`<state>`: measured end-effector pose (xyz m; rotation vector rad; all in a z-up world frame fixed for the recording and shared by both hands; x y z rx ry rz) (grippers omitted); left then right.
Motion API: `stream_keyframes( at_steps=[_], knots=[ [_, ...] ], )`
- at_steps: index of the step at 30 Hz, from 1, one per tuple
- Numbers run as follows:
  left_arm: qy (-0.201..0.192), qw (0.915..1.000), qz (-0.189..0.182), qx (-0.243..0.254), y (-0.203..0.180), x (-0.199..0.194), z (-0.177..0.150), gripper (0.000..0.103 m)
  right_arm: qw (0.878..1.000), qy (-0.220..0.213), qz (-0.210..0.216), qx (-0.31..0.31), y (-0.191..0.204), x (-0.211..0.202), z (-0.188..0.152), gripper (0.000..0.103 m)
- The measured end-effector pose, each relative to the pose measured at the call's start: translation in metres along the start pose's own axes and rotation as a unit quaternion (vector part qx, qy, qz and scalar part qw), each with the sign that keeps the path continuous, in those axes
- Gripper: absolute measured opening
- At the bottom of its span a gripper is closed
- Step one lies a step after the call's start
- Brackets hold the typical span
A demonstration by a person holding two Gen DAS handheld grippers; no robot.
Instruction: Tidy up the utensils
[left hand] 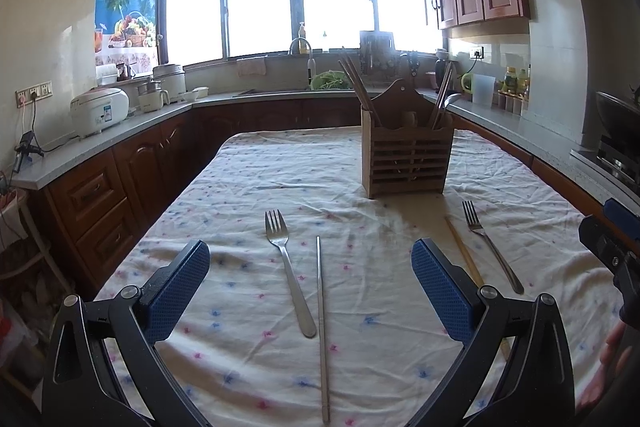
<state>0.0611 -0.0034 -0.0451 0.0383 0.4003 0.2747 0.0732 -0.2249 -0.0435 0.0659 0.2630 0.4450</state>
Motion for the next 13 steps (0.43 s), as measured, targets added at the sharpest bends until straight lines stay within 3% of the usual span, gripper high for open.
stream_keyframes(
  at_steps=[13],
  knots=[
    [0.004, 0.9999, -0.013, -0.004, -0.0005, 0.0032, 0.0036, 0.103, 1.000, 0.003, -0.002, 0.000, -0.0018, 0.0026, 0.0036, 0.103]
  ],
)
Point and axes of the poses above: each gripper's, at about its wrist camera, not at the fingertips, and x roughly the way its jaws point, y to its left, z to its top, the point moved 6 cm from there along x, roughly the way its jaws point, and after that the axes turned 8 degrees about z, right-handed, at the moved point
